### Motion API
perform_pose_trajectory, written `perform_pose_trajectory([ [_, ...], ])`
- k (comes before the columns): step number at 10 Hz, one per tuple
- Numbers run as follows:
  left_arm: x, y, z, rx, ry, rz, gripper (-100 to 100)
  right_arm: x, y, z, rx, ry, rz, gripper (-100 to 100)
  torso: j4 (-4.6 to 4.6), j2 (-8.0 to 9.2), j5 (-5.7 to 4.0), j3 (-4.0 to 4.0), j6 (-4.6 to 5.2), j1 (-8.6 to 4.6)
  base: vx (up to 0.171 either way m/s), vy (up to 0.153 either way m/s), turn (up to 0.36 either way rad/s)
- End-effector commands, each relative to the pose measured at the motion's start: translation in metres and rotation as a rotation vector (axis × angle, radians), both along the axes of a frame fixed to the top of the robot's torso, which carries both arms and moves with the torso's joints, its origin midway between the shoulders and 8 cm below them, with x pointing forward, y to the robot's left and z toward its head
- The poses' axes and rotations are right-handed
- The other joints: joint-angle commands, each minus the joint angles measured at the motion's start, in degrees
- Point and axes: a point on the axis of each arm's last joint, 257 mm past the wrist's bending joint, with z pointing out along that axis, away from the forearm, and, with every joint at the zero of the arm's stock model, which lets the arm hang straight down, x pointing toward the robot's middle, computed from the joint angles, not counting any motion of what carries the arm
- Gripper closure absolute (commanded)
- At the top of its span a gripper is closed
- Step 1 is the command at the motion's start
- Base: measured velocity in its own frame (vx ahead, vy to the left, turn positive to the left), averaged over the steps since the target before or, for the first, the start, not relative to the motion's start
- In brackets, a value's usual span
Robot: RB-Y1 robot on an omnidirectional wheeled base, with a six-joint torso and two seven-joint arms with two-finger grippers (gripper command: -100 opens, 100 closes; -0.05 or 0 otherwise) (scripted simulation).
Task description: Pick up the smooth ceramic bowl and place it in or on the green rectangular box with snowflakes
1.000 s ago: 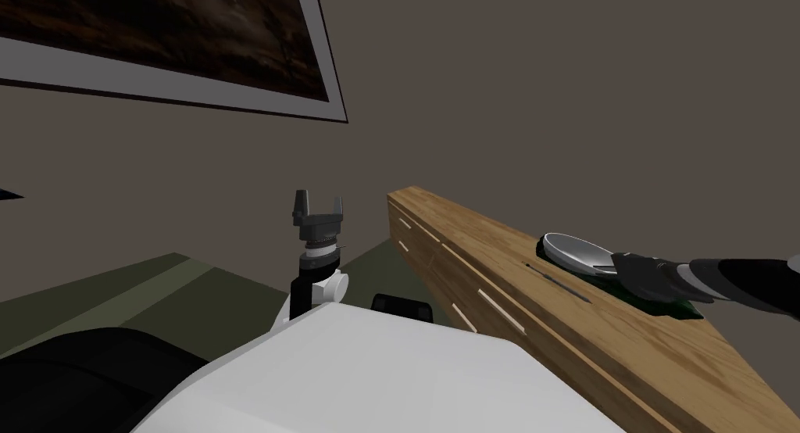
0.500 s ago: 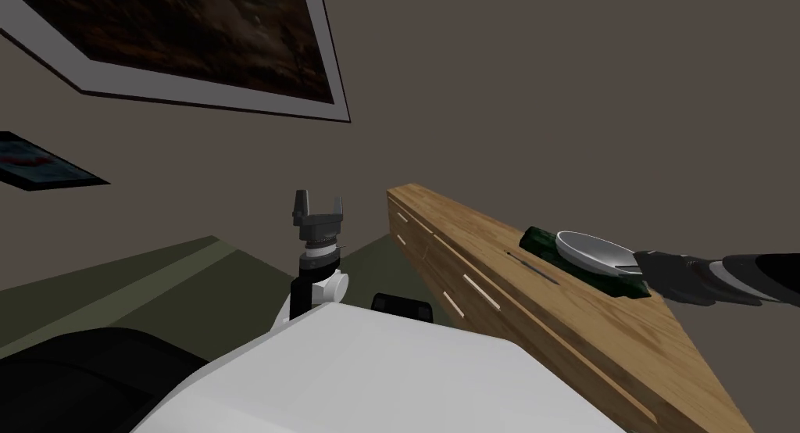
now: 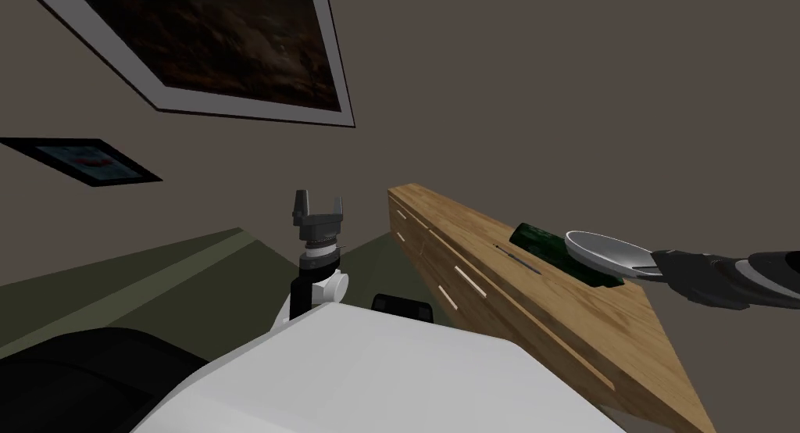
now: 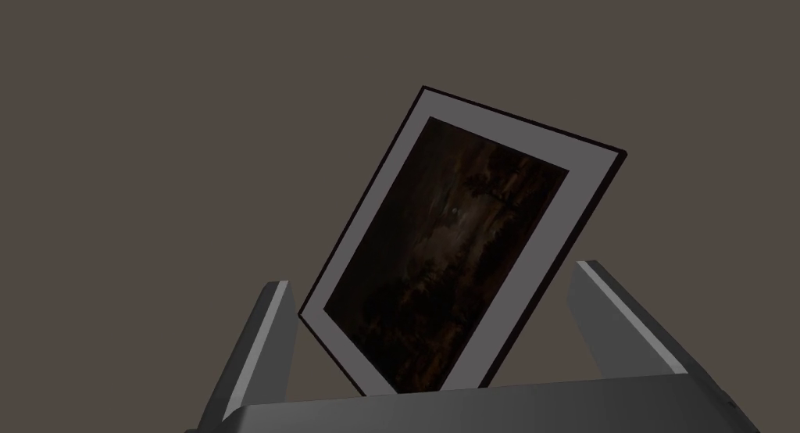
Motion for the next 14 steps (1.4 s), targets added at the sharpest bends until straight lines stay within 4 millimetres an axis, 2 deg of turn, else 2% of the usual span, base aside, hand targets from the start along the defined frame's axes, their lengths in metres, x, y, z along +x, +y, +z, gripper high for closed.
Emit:
perform_pose_trajectory([
  [1,0.0,0.0,0.0,0.0,0.0,0.0,0,-0.003,-0.005,0.007,-0.019,0.01,-0.009,100,0.0,0.0,0.0,0.0,0.0,0.0,-0.112,-0.117,0.241],
  [7,0.0,0.0,0.0,0.0,0.0,0.0,0,-0.022,-0.012,0.004,-0.03,0.068,-0.047,100,-0.11,-0.49,-0.07,-0.29,-0.15,-0.52,-0.027,-0.214,0.307],
  [9,0.0,0.0,0.0,0.0,0.0,0.0,0,-0.021,-0.012,0.005,-0.031,0.064,-0.045,100,-0.1,-0.59,-0.01,-0.32,-0.1,-0.29,0.007,-0.105,0.066],
  [10,0.0,0.0,0.0,0.0,0.0,0.0,0,-0.021,-0.012,0.005,-0.031,0.064,-0.046,-100,-0.09,-0.55,0.07,-0.3,-0.09,0.05,0.002,-0.014,0.001],
  [14,0.0,0.0,0.0,0.0,0.0,0.0,0,-0.021,-0.012,0.005,-0.031,0.064,-0.046,-100,-0.07,-0.48,0.19,-0.26,-0.1,0.44,0.0,-0.002,0.0],
])
